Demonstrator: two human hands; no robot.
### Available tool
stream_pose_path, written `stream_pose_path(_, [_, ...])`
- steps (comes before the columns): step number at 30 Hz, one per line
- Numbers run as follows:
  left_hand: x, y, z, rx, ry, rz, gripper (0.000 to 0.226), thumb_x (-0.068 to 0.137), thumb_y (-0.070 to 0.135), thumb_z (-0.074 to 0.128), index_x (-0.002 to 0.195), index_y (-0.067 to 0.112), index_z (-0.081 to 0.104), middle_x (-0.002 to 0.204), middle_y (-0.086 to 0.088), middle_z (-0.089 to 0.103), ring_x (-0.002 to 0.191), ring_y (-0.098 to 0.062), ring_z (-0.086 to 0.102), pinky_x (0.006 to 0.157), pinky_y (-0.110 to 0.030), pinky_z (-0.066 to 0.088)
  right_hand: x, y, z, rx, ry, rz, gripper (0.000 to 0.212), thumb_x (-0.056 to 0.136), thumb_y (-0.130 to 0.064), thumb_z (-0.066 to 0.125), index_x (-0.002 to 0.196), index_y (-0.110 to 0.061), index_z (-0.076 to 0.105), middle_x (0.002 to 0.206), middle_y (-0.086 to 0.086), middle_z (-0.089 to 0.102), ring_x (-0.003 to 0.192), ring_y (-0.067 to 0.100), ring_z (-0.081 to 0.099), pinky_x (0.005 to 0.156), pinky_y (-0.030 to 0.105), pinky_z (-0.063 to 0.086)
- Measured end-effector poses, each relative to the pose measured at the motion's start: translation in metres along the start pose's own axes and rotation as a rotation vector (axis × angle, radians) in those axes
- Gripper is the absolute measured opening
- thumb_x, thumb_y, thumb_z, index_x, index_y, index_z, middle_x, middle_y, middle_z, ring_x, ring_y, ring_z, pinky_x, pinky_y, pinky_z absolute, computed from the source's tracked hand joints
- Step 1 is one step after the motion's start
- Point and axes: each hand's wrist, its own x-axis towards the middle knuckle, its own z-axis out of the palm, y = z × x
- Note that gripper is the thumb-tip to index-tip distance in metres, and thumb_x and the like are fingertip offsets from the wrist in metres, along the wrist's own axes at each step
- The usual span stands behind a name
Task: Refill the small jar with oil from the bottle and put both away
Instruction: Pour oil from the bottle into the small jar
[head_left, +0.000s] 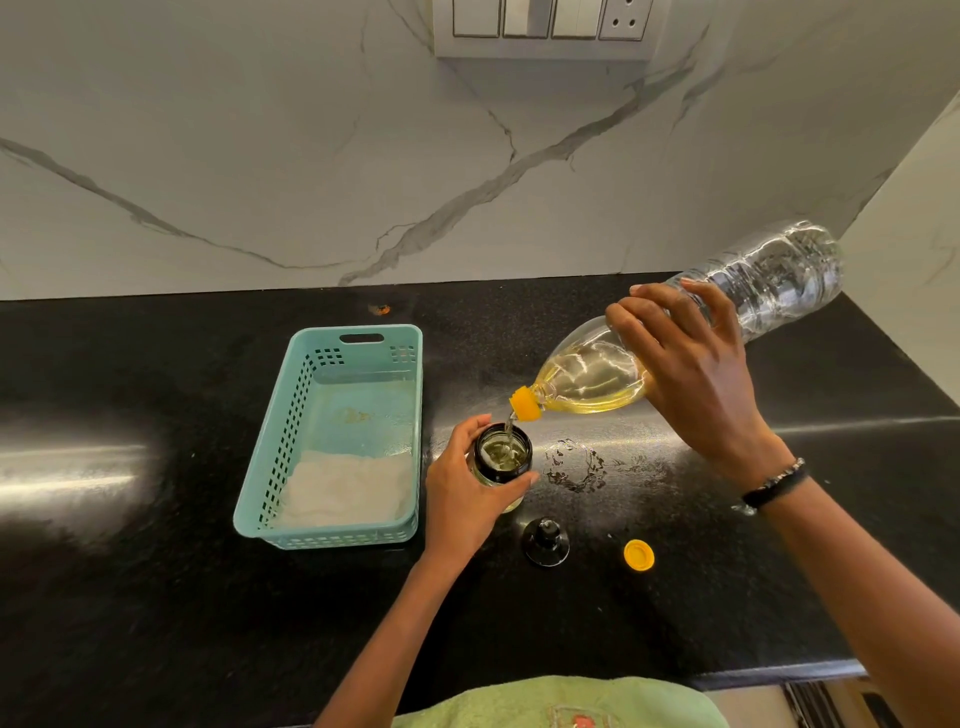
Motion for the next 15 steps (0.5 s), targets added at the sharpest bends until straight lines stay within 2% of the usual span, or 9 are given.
stream_pose_path(10, [0.0, 0.001, 0.0, 0.012, -0.006, -0.006, 0.076, 0.056, 0.037, 0.09, 0.122, 0.029, 0.054, 0.114, 0.016, 0.064, 0.107, 0.0, 0.06, 0.091, -0.031, 0.054, -0.007, -0.006, 0.003, 0.008, -0.027, 0.003, 0.039, 0.085, 0.002, 0.059, 0.121, -0.012, 0.055, 0.119, 0.004, 0.062, 0.123, 0.023, 0.047, 0.109, 0.043, 0.026])
stream_pose_path(15, [-0.002, 0.005, -0.002, 0.011, -0.028, 0.003, 0.076, 0.057, 0.037, 0.09, 0.123, 0.029, 0.053, 0.116, 0.018, 0.062, 0.109, 0.0, 0.059, 0.093, -0.031, 0.053, -0.02, -0.016, 0.014, 0.088, -0.089, 0.089, 0.048, 0.076, 0.007, 0.062, 0.12, -0.011, 0.057, 0.118, 0.005, 0.063, 0.12, 0.026, 0.05, 0.107, 0.043, 0.027])
